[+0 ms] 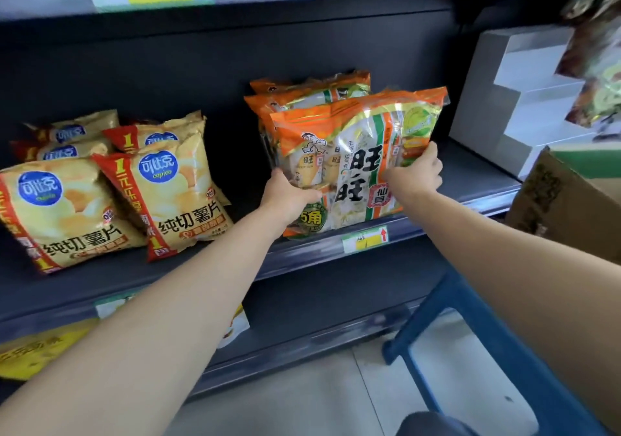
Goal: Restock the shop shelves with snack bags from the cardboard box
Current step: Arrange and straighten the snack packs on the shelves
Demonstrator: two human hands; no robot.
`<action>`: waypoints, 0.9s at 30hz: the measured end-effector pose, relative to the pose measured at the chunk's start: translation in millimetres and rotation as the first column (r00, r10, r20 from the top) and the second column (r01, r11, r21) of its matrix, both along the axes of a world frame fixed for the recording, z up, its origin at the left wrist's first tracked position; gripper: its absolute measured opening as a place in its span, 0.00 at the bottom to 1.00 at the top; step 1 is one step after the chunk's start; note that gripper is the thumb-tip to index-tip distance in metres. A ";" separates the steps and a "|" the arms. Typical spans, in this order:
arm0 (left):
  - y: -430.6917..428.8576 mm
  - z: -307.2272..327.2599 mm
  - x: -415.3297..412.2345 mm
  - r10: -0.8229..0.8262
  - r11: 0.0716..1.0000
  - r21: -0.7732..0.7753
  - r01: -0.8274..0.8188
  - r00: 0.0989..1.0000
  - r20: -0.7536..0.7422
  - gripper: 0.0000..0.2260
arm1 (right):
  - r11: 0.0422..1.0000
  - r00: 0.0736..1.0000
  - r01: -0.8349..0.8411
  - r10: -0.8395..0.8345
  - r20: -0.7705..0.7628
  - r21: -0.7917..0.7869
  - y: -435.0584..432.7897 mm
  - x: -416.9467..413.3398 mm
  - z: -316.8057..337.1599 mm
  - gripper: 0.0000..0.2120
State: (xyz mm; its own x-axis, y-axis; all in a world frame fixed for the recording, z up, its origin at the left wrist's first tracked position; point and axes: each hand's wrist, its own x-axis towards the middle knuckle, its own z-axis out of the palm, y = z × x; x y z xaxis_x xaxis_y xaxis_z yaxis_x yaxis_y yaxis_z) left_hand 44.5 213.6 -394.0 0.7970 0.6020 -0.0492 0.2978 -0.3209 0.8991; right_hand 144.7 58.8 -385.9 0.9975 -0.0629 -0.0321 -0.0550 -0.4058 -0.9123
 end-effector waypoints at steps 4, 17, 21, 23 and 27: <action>3.8 -2.4 5.5 -0.005 0.999 0.038 0.006 1.000 -0.016 0.30 | 0.997 0.996 -0.072 0.071 -0.057 -0.017 -0.4 -9.1 -9.8 0.50; 24.8 -11.3 3.2 -0.083 0.996 0.032 0.087 0.991 -0.107 0.43 | 0.943 0.965 -0.258 0.261 -0.014 -0.210 28.5 -27.5 -30.4 0.57; 27.8 -19.6 7.8 -0.107 0.989 0.092 0.114 0.991 -0.080 0.44 | 0.916 0.960 -0.252 0.278 0.040 -0.313 24.5 -19.0 -43.7 0.60; 30.0 -20.9 10.5 -0.094 0.991 0.095 0.099 0.994 -0.054 0.42 | 0.909 0.956 -0.247 0.284 0.066 -0.336 22.4 -13.6 -49.9 0.59; 33.9 -23.7 16.6 -0.055 0.994 0.095 0.055 0.998 -0.011 0.40 | 0.908 0.946 -0.238 0.297 0.130 -0.344 30.0 -2.3 -56.8 0.57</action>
